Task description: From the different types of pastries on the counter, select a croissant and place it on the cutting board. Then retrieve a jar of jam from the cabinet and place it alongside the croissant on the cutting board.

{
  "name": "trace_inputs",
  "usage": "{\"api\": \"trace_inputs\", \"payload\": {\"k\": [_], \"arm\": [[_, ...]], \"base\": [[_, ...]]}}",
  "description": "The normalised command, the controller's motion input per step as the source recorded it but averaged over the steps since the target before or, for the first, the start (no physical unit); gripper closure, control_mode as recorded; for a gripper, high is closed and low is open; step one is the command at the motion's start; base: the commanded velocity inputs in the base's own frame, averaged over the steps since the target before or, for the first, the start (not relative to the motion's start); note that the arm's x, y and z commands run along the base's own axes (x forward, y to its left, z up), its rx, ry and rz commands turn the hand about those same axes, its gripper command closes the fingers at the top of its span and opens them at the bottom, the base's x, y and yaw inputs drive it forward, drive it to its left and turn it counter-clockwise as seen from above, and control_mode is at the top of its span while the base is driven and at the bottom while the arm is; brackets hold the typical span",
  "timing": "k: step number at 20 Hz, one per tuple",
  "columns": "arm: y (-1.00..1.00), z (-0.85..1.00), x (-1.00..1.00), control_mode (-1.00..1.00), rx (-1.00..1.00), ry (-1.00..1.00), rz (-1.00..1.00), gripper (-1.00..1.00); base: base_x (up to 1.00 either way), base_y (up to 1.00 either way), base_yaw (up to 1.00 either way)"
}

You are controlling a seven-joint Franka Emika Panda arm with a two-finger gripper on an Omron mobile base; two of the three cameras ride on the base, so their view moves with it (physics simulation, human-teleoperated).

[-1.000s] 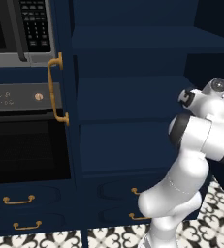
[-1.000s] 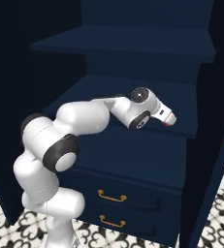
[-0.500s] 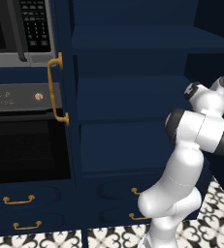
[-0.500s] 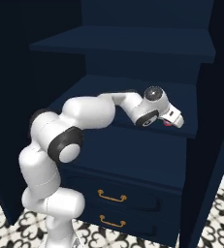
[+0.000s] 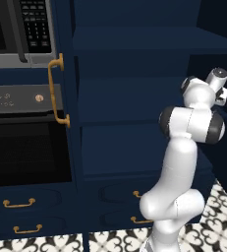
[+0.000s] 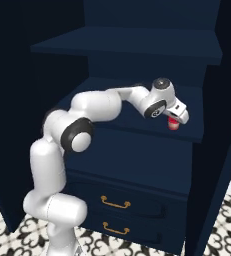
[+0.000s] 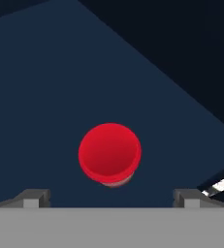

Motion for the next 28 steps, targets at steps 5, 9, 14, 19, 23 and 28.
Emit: {"api": "trace_inputs", "payload": {"k": [5, 9, 14, 19, 23, 28], "arm": [[0.0, -0.38, 0.38, -1.0, 0.0, -0.03, 0.03, -1.0], [-0.02, -0.31, 0.11, -1.0, 0.0, 0.0, 0.02, -1.0], [-0.11, -0.3, 0.05, -1.0, 0.0, 0.0, 0.03, -1.0], [-0.13, -0.25, 0.13, -1.0, 0.0, 0.0, 0.02, -1.0], [-0.06, -0.1, 0.39, -1.0, 0.0, 0.0, 0.02, -1.0], [-0.01, -0.02, 0.51, -1.0, 0.0, 0.0, 0.03, 1.0]], "base": [[0.0, 0.0, 0.0], [0.0, 0.0, 0.0], [0.0, 0.0, 0.0], [0.0, 0.0, 0.0], [0.0, 0.0, 0.0], [0.0, 0.0, 0.0]]}}
